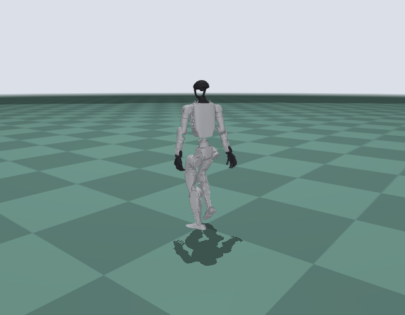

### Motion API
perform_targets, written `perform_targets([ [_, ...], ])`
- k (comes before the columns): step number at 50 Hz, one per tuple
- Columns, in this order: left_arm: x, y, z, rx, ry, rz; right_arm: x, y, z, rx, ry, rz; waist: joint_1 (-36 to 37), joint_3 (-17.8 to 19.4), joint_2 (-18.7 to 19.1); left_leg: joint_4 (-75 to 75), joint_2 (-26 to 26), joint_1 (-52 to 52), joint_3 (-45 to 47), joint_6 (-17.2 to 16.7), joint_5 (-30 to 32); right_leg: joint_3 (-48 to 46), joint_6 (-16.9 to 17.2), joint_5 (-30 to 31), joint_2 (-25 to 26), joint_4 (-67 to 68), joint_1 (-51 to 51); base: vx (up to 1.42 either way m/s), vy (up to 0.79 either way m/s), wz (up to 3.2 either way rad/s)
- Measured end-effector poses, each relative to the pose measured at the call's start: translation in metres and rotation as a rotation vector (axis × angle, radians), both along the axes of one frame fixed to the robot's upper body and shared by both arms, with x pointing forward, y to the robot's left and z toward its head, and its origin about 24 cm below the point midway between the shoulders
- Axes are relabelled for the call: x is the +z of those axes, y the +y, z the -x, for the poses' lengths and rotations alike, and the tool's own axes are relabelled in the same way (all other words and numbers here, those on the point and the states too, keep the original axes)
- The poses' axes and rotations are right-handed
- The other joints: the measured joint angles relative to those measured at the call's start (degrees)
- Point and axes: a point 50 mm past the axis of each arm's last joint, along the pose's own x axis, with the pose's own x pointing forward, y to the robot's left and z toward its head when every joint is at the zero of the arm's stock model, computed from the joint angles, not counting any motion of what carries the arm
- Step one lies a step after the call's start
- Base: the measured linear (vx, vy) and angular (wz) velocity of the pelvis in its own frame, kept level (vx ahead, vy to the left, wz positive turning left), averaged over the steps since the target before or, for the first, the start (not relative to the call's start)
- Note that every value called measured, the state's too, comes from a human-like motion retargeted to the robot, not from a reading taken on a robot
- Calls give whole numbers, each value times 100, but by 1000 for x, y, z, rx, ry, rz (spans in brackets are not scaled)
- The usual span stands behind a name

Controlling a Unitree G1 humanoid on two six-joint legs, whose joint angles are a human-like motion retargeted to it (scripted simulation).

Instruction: In place motions

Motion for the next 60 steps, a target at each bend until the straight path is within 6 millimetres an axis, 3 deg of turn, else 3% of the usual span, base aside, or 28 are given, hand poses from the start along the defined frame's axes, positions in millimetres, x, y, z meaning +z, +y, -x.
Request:
perform_targets([
  [2, 13, 14, -45, -74, -133, -22, 5, -8, 14, -72, 54, 15, -258, 197, 105, -5, 123, -144, -11, 34, 83, -149, -254, -300, -358, 1278, -896, -30, 12, 49],
  [3, 18, 20, -57, -99, -175, -37, 7, -9, 19, -85, 83, 13, -424, 232, 146, -20, 178, -209, -82, 25, 118, -152, -277, -397, -381, 1632, -1215, -17, 4, 56],
  [5, 24, 30, -68, -143, -237, -122, 14, -12, 48, -100, 185, 33, -790, 28, 355, -74, 381, -472, -102, -6, 197, -1, -107, -551, -62, 2189, -2097, 2, -5, 47],
  [7, 26, 33, -74, -170, -266, -209, 19, -13, 70, -118, 226, 57, -722, -293, 511, -84, 457, -709, -71, -3, 195, -24, -141, -666, -109, 2328, -2486, 13, -8, -3],
  [10, 29, 32, -81, -239, -292, -250, 22, -9, 87, -156, 242, 56, -570, -155, 304, -110, 375, -413, -34, 7, 176, -35, -288, -702, -247, 1894, -1815, 10, -4, 11],
  [13, 17, 22, -56, -262, -207, -197, 23, -3, 95, -153, 276, 41, -235, -114, -23, -159, 185, 68, 45, -35, 77, 176, -169, -546, 10, 556, -385, 21, -3, -31],
  [17, -5, 1, 19, -172, -16, -104, 20, 1, 87, -85, 275, 23, -3, -479, -235, -109, 24, 397, 194, -137, -122, 283, 40, -402, 563, -2612, 1877, 36, -6, -8],
  [18, -8, -5, 43, -139, 42, -79, 17, 2, 79, -60, 257, 18, -6, -568, -285, 21, -32, 404, 182, -144, -198, 230, 160, -728, 644, -3535, 2448, 26, -8, 32],
  [20, -10, -12, 94, -48, 168, -47, 10, 6, 55, 13, 202, -1, 30, -640, -408, 634, -69, 350, 235, -190, -169, -764, -95, -1784, 349, -5035, 3496, 12, -11, 7],
  [22, -6, -13, 128, 25, 282, -23, 0, 14, 13, 78, 96, -50, 145, -914, -563, 2074, 49, -483, 752, -77, 900, -692, -261, -1981, 172, -5755, 3546, -17, -9, -4],
  [23, -4, -13, 139, 44, 330, -10, -4, 19, -14, 95, 24, -84, 271, -935, -603, 3206, 341, -1248, 787, -18, 1429, -558, -301, -1948, 177, -5822, 3361, -36, -11, 21],
  [25, 0, -15, 151, 98, 406, -1, -6, 28, -76, 142, -150, -145, 411, -507, -495, 5135, 619, -2577, 122, 358, 1781, -573, -297, -1888, 305, -5743, 3302, -43, -13, 32],
  [28, 3, -20, 165, 200, 447, 60, 12, 37, -169, 265, -395, -193, 871, 222, -729, 7250, 1563, -3745, 435, 708, 1022, -464, -581, -1816, 295, -5648, 3450, -35, -10, -74],
  [30, 6, -25, 178, 245, 480, 91, 26, 48, -210, 341, -533, -187, 1074, 371, -955, 8222, 1774, -4514, 485, 827, 612, -249, -705, -1770, 167, -5605, 3429, -4, -16, -92],
  [35, 20, -29, 224, 282, 592, 77, 49, 72, -253, 437, -785, -230, 1297, -142, -1219, 8563, 1522, -5513, 686, 768, 320, -344, -879, -1733, -209, -5467, 3062, 21, 6, -46],
  [39, 17, -25, 216, 287, 577, 75, 58, 84, -266, 526, -839, -266, 1048, -74, -996, 7634, 1417, -4545, 539, 812, 355, -313, -790, -1700, -5, -5648, 3263, 0, 4, 17],
  [42, 13, -20, 202, 259, 539, 57, 45, 83, -245, 531, -780, -256, 916, -280, -831, 6112, 1046, -3239, 448, 482, 617, -352, -633, -1697, 17, -5765, 3360, 15, 10, -7],
  [45, 9, -16, 191, 237, 497, 38, 16, 74, -190, 479, -607, -258, 879, -591, -740, 3370, 178, -1354, 353, 62, 1263, -277, -467, -1852, -56, -5549, 3383, 35, 6, -39],
  [47, 5, -11, 176, 219, 451, 12, 1, 62, -145, 423, -455, -262, 747, -612, -489, 1368, -161, -57, 145, -176, 367, -144, -404, -1912, 247, -5124, 3355, 35, 4, -13],
  [48, 3, -9, 168, 208, 428, 1, -4, 54, -122, 393, -375, -259, 728, -563, -399, 666, -170, 468, 368, -76, -337, -43, -352, -1765, 366, -4813, 3340, 33, 10, 14],
  [50, -1, -11, 147, 194, 386, 5, -9, 35, -75, 345, -203, -234, 233, -802, -85, -296, 55, 773, 925, -70, -387, -304, -185, -755, 492, -3771, 2734, 17, 17, 72],
  [52, -6, -9, 103, 184, 291, 13, -8, 21, -43, 271, -69, -159, 14, -895, 46, -204, 179, 153, 289, -175, -189, -317, -87, -10, 149, -1474, 1127, -28, 13, 17],
  [53, -7, -6, 79, 162, 224, 0, -6, 14, -27, 201, -21, -103, 33, -571, -5, -207, 136, 188, 127, -97, -82, 203, 71, 57, 357, -689, 661, -39, 16, 18],
  [55, -2, 8, 24, 90, 69, -31, 2, -2, 0, 42, 59, -6, -247, -52, -22, -315, 142, 413, 172, -52, -33, 40, -131, -290, -45, 617, 70, -39, 18, 87],
  [57, 9, 24, -25, -3, -65, -65, 10, -10, 24, -80, 146, 8, -518, 280, 89, -305, 349, 431, 172, -53, -2, 69, -108, -546, -76, 1509, -549, -26, 9, 87],
  [60, 18, 37, -50, -105, -157, -175, 23, -13, 73, -164, 303, 50, -760, 118, 242, -316, 518, 271, 51, -87, 46, 270, 0, -743, 204, 2080, -1332, 12, -2, 24],
])
